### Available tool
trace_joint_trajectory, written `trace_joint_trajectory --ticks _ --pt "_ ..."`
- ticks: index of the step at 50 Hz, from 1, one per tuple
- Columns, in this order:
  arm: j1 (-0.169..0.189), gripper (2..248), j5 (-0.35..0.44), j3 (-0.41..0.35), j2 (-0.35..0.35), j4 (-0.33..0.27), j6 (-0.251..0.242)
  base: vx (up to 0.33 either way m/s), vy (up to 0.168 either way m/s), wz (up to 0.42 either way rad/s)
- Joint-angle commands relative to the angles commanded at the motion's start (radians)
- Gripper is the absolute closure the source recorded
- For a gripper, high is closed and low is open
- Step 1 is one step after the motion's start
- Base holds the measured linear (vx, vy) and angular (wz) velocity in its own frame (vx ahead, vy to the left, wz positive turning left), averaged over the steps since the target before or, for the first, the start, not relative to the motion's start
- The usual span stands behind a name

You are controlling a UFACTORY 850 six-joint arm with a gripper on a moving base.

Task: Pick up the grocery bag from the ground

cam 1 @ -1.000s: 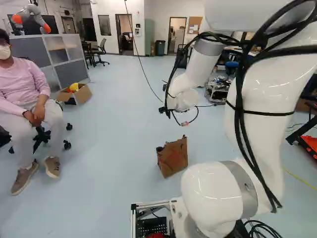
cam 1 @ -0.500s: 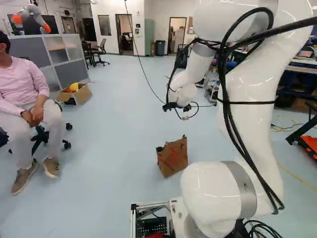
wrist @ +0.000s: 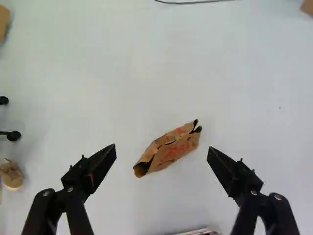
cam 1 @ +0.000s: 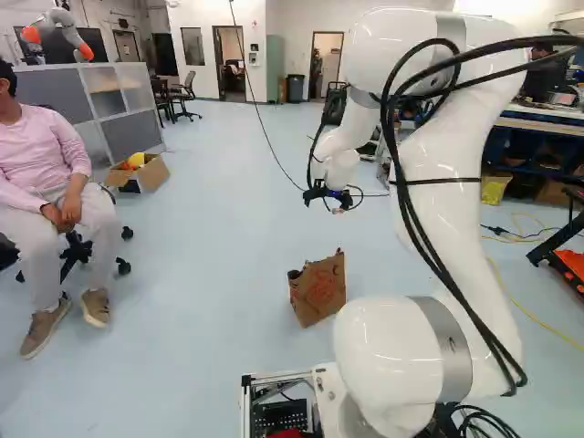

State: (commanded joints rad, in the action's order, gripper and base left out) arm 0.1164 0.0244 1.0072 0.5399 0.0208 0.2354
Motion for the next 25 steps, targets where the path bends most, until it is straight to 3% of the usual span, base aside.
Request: trace_joint_trajectory --ticks 25 --pt "0.0 3 -0.258 0.165 0.109 0.013 0.523 0.0 0.0 0.0"
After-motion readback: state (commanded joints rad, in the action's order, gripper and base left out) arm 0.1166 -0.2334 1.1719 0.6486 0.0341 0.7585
